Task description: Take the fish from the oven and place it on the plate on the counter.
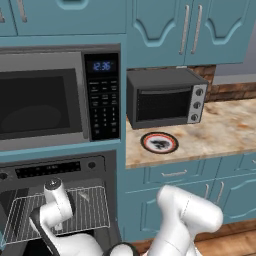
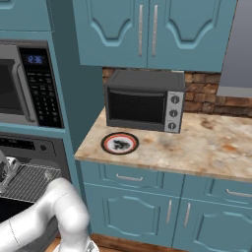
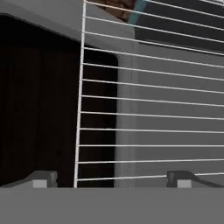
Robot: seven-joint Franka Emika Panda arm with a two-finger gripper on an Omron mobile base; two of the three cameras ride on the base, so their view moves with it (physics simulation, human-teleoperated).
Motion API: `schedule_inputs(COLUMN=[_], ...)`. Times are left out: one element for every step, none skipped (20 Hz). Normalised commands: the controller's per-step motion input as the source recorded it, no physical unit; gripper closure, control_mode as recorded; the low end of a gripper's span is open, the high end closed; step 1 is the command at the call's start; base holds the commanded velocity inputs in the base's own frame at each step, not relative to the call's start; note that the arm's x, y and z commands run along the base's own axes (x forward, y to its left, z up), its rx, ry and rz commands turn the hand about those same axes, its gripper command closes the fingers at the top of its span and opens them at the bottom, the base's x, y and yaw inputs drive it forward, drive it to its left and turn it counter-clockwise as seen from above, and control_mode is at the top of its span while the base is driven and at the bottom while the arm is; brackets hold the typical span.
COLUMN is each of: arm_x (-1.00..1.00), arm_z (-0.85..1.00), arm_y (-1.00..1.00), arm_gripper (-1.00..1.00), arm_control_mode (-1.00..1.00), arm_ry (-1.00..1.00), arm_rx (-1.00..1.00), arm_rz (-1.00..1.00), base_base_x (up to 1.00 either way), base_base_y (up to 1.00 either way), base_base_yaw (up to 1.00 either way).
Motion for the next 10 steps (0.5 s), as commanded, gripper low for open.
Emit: schedule_inputs(arm_x=[0.0,0.0,0.0,0.0,0.0,0.0,0.0,0.0,-0.14,-0.25], arm_z=[-0.2,-0.24,-0.31,-0.34,-0.37,-0.46,-0.49,-0.51,-0.6,-0.59], arm_y=[0.0,-0.02,-0.11,-0.24,-0.29,-0.27,-0.27,-0.37,-0.46,-0.49], arm_gripper=[-1.0,-1.0,-1.0,-1.0,-1.0,-1.0,-1.0,-1.0,-1.0,-1.0], arm_control_mode=[-1.0,-1.0,-1.0,-1.0,-1.0,-1.0,-1.0,-1.0,-1.0,-1.0], arm_ry=[0.33,0.26,0.14,0.07,0.06,0.1,0.11,0.07,0.0,0.0], arm_rx=[-0.29,-0.29,-0.24,-0.21,-0.19,-0.18,-0.18,-0.16,-0.11,-0.09], arm_rz=[0.57,0.54,0.46,0.38,0.36,0.37,0.38,0.38,0.37,0.37], base_base_x=[0.0,0.0,0.0,0.0,0.0,0.0,0.0,0.0,0.0,0.0], base_base_y=[0.0,0.0,0.0,0.0,0.0,0.0,0.0,0.0,0.0,0.0], base_base_yaw=[0.0,0.0,0.0,0.0,0.0,0.0,0.0,0.0,0.0,0.0])
